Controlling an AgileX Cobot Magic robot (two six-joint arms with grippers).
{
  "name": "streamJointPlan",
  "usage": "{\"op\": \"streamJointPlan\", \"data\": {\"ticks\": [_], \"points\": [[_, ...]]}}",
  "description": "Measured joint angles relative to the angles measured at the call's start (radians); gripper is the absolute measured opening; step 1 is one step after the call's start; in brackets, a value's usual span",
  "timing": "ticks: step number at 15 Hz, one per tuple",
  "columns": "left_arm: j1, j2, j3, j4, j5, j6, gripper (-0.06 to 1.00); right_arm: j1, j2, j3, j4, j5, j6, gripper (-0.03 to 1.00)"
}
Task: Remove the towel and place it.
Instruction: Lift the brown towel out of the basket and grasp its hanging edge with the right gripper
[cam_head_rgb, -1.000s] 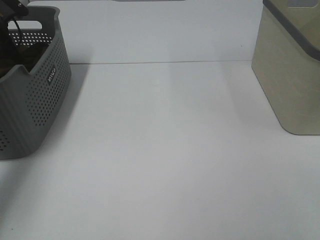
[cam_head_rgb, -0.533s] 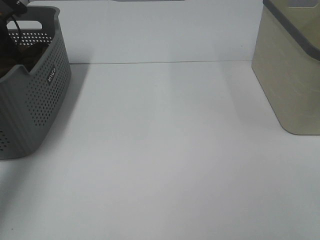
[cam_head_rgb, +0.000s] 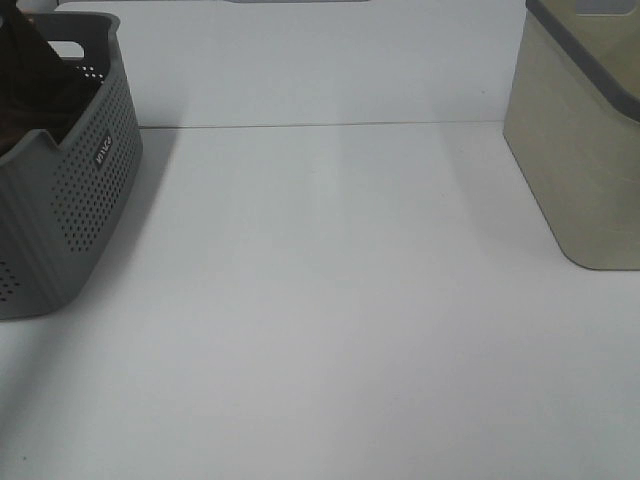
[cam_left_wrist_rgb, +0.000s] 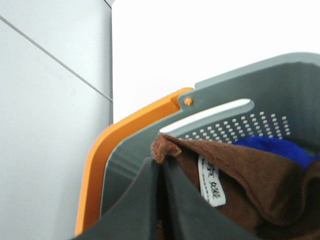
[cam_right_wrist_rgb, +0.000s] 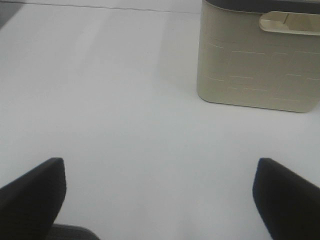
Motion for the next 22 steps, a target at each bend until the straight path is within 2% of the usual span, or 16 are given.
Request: {"op": "streamJointPlan", "data": {"ticks": [5, 7, 12, 15, 18, 20, 21, 22], "points": [[-0.068, -0.209, 0.0, -0.106, -0.004, 0.117, 0.0, 0.0, 0.0, 0.0, 0.0, 0.0, 0.0, 0.95], [-0.139, -0.326, 0.0, -0.128, -0.009, 0.158, 0.0, 0.0, 0.0, 0.0, 0.0, 0.0, 0.0, 0.95], [-0.283, -0.428, 0.0, -0.179, 0.002, 0.192, 0.0, 0.0, 0.0, 0.0, 0.009, 0.0, 0.0, 0.95], [-0.378, -0.432, 0.0, -0.255, 0.052, 0.244, 0.0, 0.0, 0.002, 0.0, 0.072, -0.001, 0.0, 0.95], [-0.473, -0.432, 0.0, -0.281, 0.063, 0.253, 0.0, 0.0, 0.071, 0.0, 0.143, -0.024, 0.0, 0.95], [-0.548, -0.432, 0.0, -0.282, 0.042, 0.253, 0.0, 0.0, 0.191, -0.008, 0.181, -0.061, 0.0, 0.94], [-0.612, -0.426, 0.0, -0.282, 0.008, 0.253, 0.0, 0.0, 0.347, -0.011, 0.261, -0.114, -0.041, 0.94], [-0.637, -0.418, 0.0, -0.282, -0.008, 0.253, 0.0, 0.0, 0.427, -0.011, 0.303, -0.149, -0.106, 0.93]]}}
